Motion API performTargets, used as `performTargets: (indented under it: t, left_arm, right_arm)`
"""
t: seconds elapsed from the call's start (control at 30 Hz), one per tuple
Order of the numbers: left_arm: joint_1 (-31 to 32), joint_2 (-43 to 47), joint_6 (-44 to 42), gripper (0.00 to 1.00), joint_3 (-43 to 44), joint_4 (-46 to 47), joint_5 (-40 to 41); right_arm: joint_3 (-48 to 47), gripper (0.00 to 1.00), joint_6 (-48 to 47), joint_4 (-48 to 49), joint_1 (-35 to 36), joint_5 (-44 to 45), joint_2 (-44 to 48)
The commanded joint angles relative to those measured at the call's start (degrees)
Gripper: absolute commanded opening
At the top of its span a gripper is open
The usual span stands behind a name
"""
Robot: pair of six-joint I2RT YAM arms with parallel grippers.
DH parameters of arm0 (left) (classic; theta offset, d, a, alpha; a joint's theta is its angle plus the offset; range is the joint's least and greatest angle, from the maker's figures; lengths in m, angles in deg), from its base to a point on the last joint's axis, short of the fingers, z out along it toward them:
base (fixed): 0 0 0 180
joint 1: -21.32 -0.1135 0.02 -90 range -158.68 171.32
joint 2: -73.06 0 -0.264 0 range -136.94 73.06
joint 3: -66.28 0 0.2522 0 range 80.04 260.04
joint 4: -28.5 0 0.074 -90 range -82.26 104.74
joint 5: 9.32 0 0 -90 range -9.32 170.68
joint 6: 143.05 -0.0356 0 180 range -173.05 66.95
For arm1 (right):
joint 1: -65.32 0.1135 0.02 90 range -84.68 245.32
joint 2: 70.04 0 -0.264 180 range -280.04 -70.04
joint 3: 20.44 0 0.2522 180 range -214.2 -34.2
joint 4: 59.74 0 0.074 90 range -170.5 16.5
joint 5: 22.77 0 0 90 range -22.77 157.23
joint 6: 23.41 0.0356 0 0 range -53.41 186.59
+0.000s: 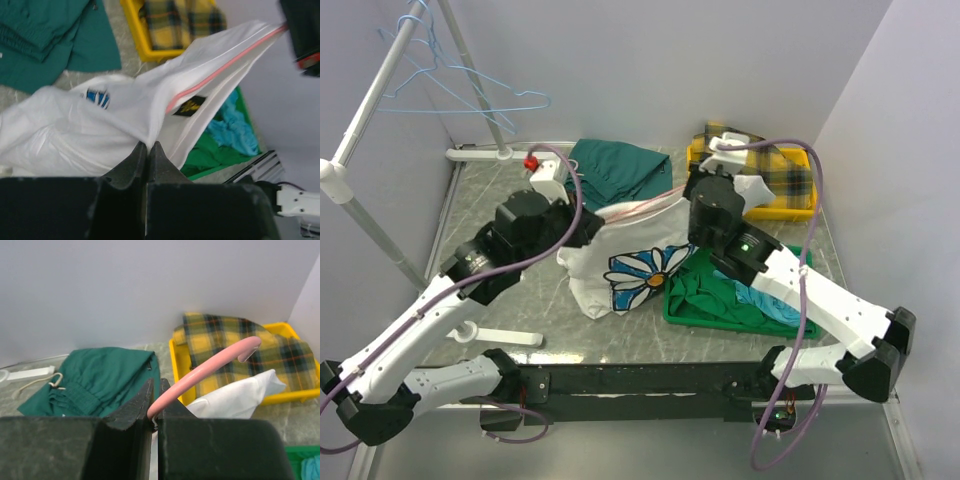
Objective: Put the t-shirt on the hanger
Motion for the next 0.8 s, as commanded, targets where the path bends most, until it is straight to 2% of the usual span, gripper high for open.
performTargets:
  t: [0.0, 0.13, 0.27, 0.47, 0.6, 0.77]
  left_arm:
    - [-0.3, -1.3, -1.8, 0.04, 10.4, 1.2, -1.3]
    - [-0.2, -4.6, -1.9, 0.04, 18.6, 1.0, -3.4]
    - [-0.2, -5.0, -0.2, 0.07, 20.9, 1.7, -2.6]
    - [-0.2, -3.0, 2.7, 0.10, 16.0, 1.9, 4.1]
    - [-0.2, -1.6, 3.9, 0.14, 10.2, 7.8, 2.7]
    - [-0.2, -2.3, 5.1, 0.18, 9.9, 12.6, 1.8]
  right_arm:
    - [-10.0, 0.00, -7.8, 3.6, 3.4, 6.2, -4.0]
    - [-18.2, 0.00, -9.8, 1.7, 5.7, 7.0, -10.1]
    - [-29.0, 0.00, -12.5, -1.2, 6.9, 9.4, -16.9]
    - [-34.4, 0.00, -12.6, -4.6, 7.8, 9.9, -19.9]
    - [-35.3, 0.00, -11.7, -6.1, 10.6, 7.8, -21.1]
    - [-36.2, 0.00, -8.9, -9.1, 13.5, 6.1, -24.1]
